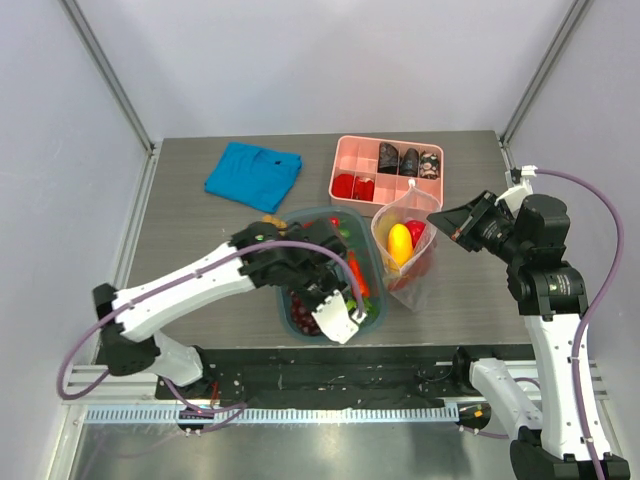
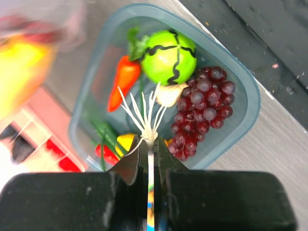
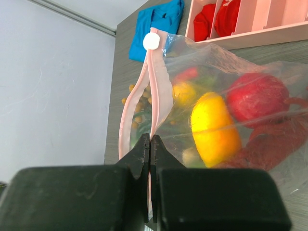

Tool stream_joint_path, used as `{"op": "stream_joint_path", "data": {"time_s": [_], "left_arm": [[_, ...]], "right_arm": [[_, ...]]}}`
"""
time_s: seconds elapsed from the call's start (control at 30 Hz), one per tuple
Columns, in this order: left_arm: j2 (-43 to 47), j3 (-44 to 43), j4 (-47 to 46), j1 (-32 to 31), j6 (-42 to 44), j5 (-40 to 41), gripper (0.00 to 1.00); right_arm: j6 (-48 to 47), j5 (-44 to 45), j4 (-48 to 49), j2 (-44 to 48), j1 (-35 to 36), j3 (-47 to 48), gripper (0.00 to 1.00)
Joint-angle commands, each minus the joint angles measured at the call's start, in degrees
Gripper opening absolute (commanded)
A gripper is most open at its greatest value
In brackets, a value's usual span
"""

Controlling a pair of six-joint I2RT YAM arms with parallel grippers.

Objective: Place the food in the zip-top bag and seal the zipper
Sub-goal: Pick up the fake vegetable from the bin, then place the fake vegetable in the zipper food storage bag.

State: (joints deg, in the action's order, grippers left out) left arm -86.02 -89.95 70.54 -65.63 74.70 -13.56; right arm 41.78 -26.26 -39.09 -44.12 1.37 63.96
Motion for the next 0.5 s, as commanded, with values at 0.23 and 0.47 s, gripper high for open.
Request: {"op": "stream_joint_path", "data": {"time_s": [0.23, 0.47], "left_arm": [[10.8, -5.4, -12.2, 8.2, -32.9, -1.9, 0.00], [18.2, 3.3, -52.5, 19.3, -62.6, 8.9, 0.00]], "right_arm": [[1.3, -1.1, 5.1, -0.1, -0.1, 0.4, 0.01], [2.6, -1.9, 6.4, -0.9, -0.1, -0.4, 0.01]]}}
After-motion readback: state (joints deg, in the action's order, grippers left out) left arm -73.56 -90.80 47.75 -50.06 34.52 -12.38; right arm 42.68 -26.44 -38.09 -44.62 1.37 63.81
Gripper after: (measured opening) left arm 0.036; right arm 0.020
